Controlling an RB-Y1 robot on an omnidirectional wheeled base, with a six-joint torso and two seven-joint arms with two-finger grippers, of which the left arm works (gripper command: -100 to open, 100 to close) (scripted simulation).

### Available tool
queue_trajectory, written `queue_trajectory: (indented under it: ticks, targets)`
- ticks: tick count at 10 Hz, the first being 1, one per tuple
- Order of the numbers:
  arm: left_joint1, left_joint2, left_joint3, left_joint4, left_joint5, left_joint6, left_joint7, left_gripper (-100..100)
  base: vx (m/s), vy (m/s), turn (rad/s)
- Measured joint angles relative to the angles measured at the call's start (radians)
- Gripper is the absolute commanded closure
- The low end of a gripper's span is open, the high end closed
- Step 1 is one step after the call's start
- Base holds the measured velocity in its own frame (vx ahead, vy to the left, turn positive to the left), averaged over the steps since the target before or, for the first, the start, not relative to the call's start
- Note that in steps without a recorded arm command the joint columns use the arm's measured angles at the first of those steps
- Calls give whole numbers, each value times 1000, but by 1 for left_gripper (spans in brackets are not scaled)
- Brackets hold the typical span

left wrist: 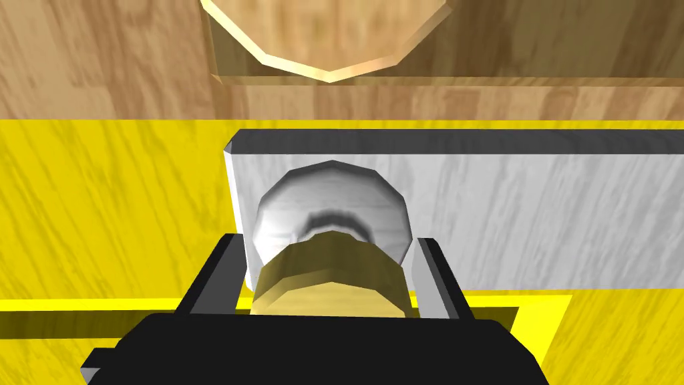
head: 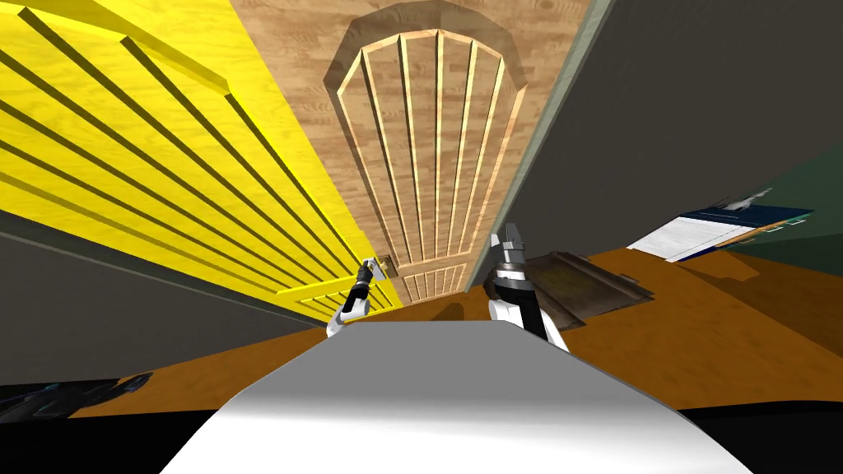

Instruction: Pull the door open

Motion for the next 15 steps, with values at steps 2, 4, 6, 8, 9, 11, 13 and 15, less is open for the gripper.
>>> queue_trajectory:
  ticks: [2,4,6,8,9,11,13,15]
  targets:
    - [2,-2,-2,3,0,2,0,100,-21,11,-17]
    - [1,-3,-5,3,-1,1,-1,100,0,0,0]
    - [6,14,5,13,3,-2,4,100,-184,108,156]
    - [30,29,29,20,7,2,6,-100,-193,25,46]
    - [38,29,28,15,7,1,7,-100,-174,-101,-16]
    - [43,27,16,4,8,-5,11,-100,-183,-121,-24]
    - [50,20,-3,-22,7,-5,14,-100,-113,-114,-40]
    - [69,19,11,-38,7,5,11,-100,-35,19,137]
